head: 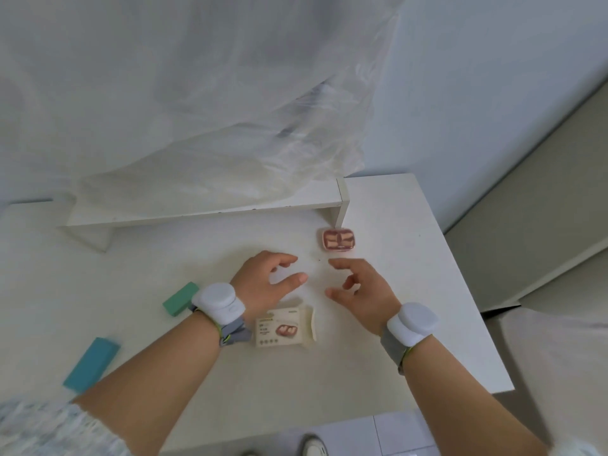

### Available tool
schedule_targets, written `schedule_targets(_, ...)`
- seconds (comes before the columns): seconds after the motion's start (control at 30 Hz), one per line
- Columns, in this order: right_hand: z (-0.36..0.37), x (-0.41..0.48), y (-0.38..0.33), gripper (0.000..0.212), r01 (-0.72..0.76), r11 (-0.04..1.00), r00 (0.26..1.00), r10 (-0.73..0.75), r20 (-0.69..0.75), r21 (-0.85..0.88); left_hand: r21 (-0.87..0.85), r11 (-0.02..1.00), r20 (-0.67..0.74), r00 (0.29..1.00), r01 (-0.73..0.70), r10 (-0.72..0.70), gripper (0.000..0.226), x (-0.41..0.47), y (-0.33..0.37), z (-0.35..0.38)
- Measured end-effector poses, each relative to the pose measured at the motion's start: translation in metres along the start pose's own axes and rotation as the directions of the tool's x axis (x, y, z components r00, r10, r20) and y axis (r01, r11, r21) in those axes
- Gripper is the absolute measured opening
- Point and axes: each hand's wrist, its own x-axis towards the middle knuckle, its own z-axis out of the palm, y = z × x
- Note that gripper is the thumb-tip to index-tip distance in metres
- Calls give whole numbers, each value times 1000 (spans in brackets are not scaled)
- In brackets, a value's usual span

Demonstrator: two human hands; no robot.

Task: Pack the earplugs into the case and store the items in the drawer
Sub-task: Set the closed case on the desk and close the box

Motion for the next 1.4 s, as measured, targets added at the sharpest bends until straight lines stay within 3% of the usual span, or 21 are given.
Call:
schedule_targets(0.1, 19, -26, -3, 57, 9, 1000, 994, -9, 110, -4, -30, 999, 36, 998, 44, -43, 72, -30, -12, -3)
schedule_targets(0.23, 34, -46, -2, 81, 9, 999, 981, 1, 192, -53, 89, 995, 98, 993, 49, -58, 103, -55, -24, 0)
schedule_targets(0.3, 37, -50, -1, 84, 34, 994, 978, -13, 206, -100, 150, 988, 114, 993, 25, -42, 101, -59, -27, 2)
schedule_targets(0.43, 38, -50, 0, 80, 66, 977, 975, -20, 223, -204, 242, 970, 88, 996, -24, 3, 76, -59, -32, 7)
schedule_targets(0.6, 38, -45, -4, 69, 59, 974, 977, -11, 215, -219, 140, 989, 72, 997, -41, 31, 61, -61, -34, 6)
schedule_targets(0.8, 38, -46, -10, 33, 64, 996, 993, -57, 103, -66, 13, 999, 59, 997, -48, 48, 57, -69, -29, -3)
schedule_targets(1.0, 46, -50, -20, 24, 117, 993, 991, -118, 55, 23, -4, 996, 39, 995, -88, 88, 57, -75, -23, -10)
schedule_targets(1.1, 47, -53, -27, 23, 56, 989, 998, -60, 26, 136, -16, 996, 11, 996, -91, 92, 56, -79, -23, -14)
schedule_targets(1.27, 47, -62, -34, 22, -105, 788, 988, 151, -25, 607, -23, 995, 0, 995, -96, 96, 55, -85, -25, -17)
schedule_targets(1.4, 51, -65, -37, 21, -118, 741, 984, 178, -24, 661, -7, 994, -2, 994, -111, 111, 56, -88, -24, -16)
